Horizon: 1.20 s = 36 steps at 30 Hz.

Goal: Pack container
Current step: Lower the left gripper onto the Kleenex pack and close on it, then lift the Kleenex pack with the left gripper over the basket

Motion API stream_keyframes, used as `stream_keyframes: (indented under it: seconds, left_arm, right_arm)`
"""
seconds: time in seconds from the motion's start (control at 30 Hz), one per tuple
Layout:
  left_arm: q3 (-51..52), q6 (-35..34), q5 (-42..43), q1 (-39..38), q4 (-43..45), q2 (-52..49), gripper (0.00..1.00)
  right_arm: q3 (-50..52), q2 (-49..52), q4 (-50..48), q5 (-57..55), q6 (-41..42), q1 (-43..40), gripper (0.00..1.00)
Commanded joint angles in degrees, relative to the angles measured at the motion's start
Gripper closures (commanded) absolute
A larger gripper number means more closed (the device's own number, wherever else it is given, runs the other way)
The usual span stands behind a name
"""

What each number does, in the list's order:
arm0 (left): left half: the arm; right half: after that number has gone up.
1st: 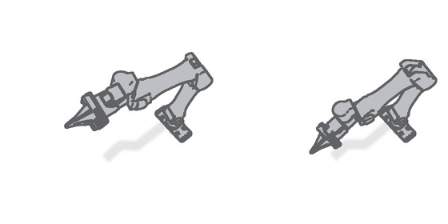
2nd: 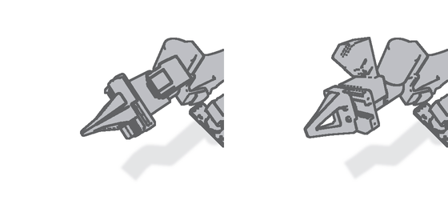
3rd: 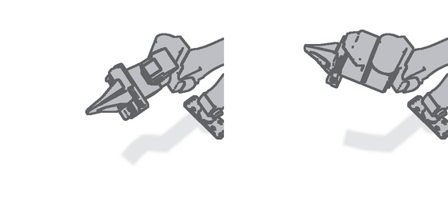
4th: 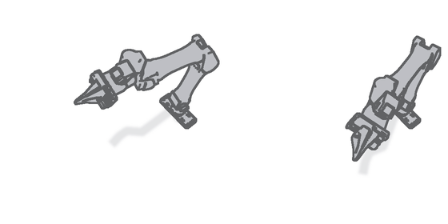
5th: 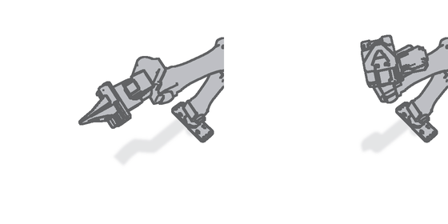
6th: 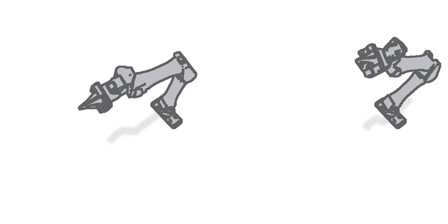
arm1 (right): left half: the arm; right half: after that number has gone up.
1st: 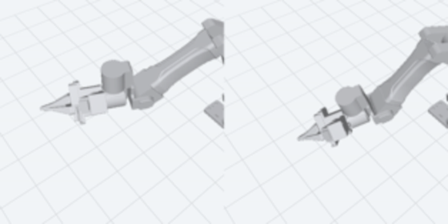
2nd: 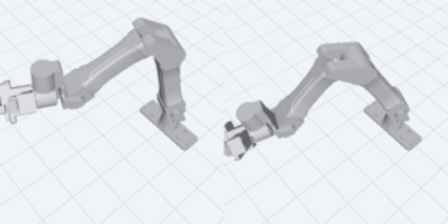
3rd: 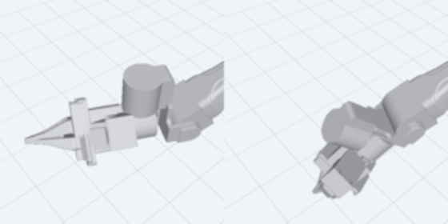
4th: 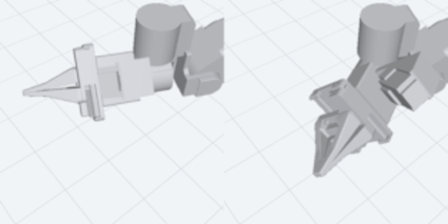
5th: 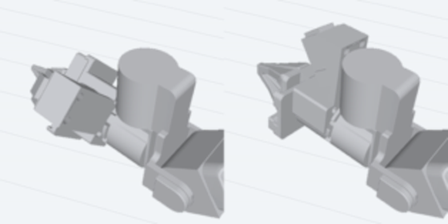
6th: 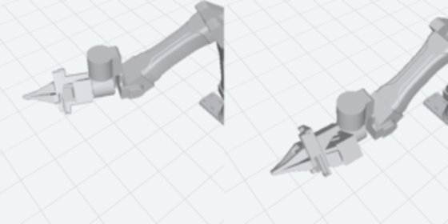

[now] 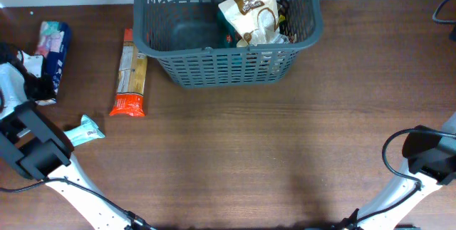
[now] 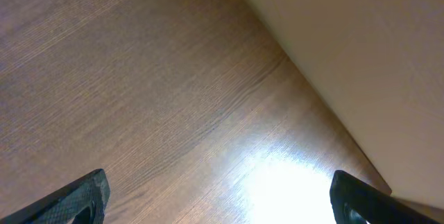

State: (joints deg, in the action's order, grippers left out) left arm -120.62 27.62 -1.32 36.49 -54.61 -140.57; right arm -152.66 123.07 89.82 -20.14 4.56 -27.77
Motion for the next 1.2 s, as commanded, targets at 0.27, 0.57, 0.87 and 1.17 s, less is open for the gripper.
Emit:
stream_keyframes:
  seconds: [0.27,0.57,0.87,1.17]
  left_arm:
    - [-0.11,-8.35,1.55,-0.33,1.49,0.09,0.98]
    - [-2.95,-8.35,1.62,-3.74,1.46,5.60,0.98]
    - [-6.08,-10.36,5.01,-8.76,1.16,17.62,0.98]
    - [-6.08,-11.56,11.10,-11.56,-2.93,30.12,0.98]
  right_arm:
    - [0.28,0.22,-0.02,-0.90,0.66,0.04,0.01]
    - [0.28,0.22,-0.02,-0.90,0.66,0.04,0.01]
    - [0.28,0.22,-0.02,-0.90,0.66,0.04,0.01]
    - [0.28,0.22,-0.02,-0.87,0.66,0.04,0.01]
